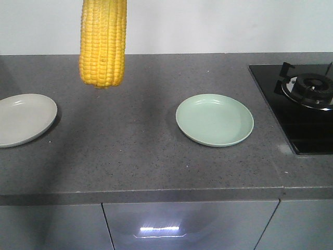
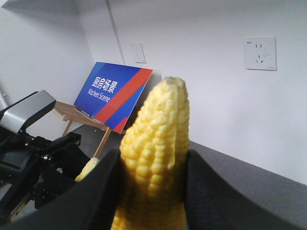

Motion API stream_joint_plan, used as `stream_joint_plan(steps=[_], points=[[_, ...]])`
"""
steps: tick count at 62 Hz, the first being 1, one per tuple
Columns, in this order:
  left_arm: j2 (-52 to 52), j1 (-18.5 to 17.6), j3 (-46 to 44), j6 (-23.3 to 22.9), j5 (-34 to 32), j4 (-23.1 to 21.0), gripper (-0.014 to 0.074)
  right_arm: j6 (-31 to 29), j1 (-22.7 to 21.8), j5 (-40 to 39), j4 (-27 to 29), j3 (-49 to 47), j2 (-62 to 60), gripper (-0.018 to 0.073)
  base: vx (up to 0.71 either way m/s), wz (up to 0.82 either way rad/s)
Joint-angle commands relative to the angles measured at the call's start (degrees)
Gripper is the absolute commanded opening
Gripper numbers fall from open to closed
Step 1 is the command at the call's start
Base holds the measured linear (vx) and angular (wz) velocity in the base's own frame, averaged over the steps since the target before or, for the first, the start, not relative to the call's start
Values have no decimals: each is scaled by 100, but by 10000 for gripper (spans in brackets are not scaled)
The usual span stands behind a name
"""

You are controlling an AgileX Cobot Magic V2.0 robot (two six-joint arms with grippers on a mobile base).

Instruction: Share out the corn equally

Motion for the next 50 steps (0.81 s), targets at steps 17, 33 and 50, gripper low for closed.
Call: stream_joint_plan(steps=[17, 33, 50], points=[[-228, -38, -132, -26, -186, -171, -6, -27, -16, -26, 214, -80, -171, -1, 8, 2], [-228, -38, -132, -26, -186, -171, -6, -27, -16, -26, 214, -80, -171, -1, 7, 2], [-228, -38, -132, -26, -186, -171, -6, -27, -16, -26, 214, -80, -171, -1, 6, 2]])
